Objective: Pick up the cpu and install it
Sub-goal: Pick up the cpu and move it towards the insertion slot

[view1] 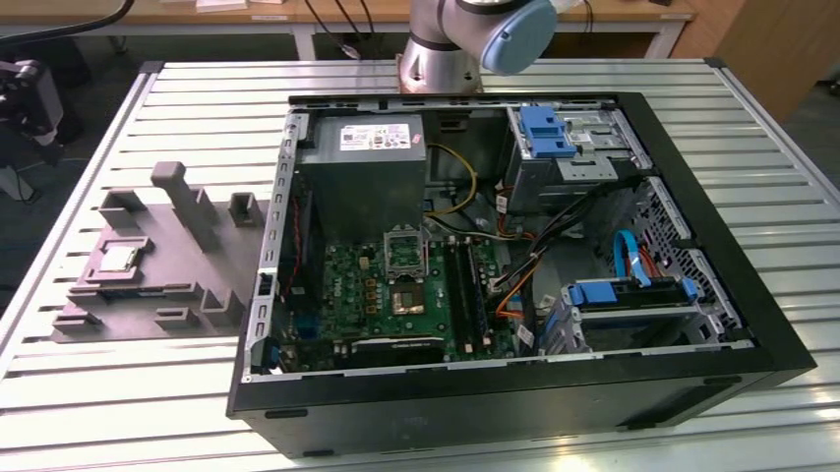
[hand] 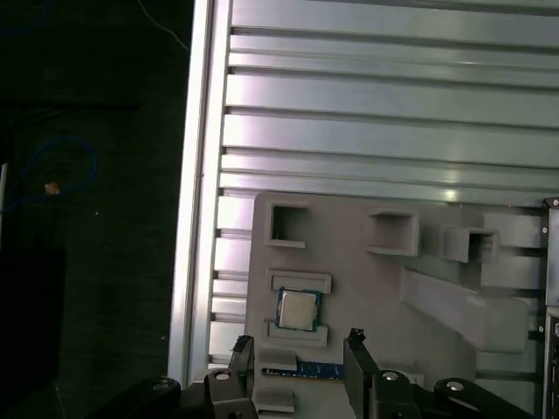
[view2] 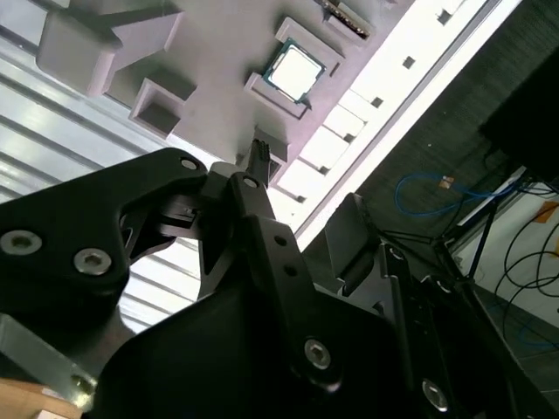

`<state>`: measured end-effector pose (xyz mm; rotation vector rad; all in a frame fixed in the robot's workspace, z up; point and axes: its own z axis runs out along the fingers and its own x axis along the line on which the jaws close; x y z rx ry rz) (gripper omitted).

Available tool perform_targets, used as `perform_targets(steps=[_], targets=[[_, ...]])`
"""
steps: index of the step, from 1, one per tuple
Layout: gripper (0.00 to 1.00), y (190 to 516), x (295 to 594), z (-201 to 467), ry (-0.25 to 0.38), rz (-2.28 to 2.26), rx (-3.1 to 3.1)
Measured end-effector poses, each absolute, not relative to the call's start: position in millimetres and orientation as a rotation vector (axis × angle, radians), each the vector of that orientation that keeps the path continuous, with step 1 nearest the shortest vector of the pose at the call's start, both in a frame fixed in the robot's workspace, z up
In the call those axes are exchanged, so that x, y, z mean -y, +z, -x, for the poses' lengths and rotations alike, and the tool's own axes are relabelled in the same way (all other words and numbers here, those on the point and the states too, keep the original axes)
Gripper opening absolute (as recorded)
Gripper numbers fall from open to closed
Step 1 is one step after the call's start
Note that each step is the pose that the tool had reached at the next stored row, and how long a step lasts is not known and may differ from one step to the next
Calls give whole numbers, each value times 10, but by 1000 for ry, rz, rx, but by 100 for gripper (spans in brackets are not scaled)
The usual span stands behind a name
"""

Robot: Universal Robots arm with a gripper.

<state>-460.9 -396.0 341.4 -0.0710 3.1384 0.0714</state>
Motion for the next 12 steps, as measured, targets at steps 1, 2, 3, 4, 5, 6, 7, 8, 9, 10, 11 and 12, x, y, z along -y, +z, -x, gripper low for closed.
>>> perform_targets(steps=[1,2,3,4,5,6,7,8,9,10,11,12], targets=[[53,3413,3960,4609,71,73,-3139],[53,3412,3960,4609,71,73,-3139],[53,3410,3960,4610,71,73,-3139],[53,3408,3960,4609,71,73,-3138],[53,3408,3960,4609,71,73,-3138],[53,3407,3961,4609,70,73,-3138],[53,3405,3961,4609,70,73,-3138],[53,3402,3961,4609,69,73,-3138],[53,3400,3960,4609,69,73,-3138],[53,3397,3960,4609,69,73,-3138],[53,3395,3960,4609,69,73,-3138],[53,3393,3960,4609,68,73,-3139]])
